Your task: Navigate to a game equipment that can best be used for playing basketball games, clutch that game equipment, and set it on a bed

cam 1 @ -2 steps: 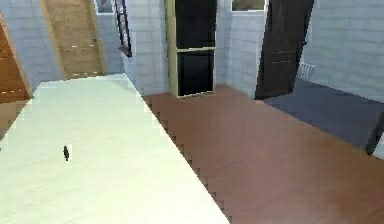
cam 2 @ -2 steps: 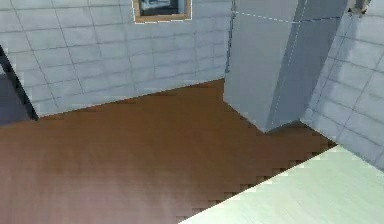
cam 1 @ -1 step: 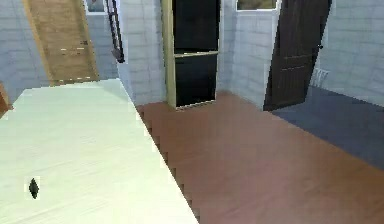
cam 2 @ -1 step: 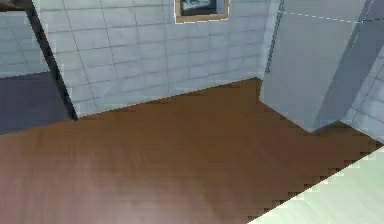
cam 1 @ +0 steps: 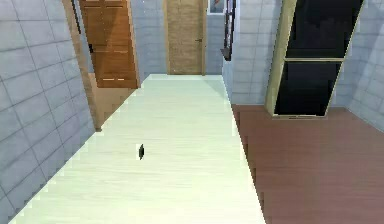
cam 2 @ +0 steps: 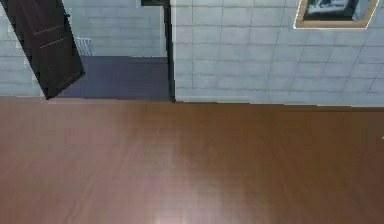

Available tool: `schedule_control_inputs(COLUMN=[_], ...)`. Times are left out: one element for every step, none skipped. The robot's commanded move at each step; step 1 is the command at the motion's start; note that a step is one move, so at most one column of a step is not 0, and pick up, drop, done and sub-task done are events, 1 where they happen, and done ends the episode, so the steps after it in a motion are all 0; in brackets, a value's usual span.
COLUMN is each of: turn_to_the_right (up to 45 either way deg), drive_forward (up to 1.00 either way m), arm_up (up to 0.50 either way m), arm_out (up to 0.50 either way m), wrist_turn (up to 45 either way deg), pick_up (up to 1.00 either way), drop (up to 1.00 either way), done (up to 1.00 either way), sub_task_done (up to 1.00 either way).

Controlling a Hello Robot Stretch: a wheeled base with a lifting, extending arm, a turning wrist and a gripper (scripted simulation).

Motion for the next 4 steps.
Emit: schedule_control_inputs(turn_to_the_right=[0.0,-3.0,0.0,6.0], drive_forward=[1.00,0.00,0.75,0.00], arm_up=[0.00,0.00,0.00,0.00], arm_out=[0.00,0.00,0.00,0.00], wrist_turn=[0.0,0.0,0.0,0.0], pick_up=[0.00,0.00,0.00,0.00], drop=[0.00,0.00,0.00,0.00], done=[0.00,0.00,0.00,0.00], sub_task_done=[0.00,0.00,0.00,0.00])
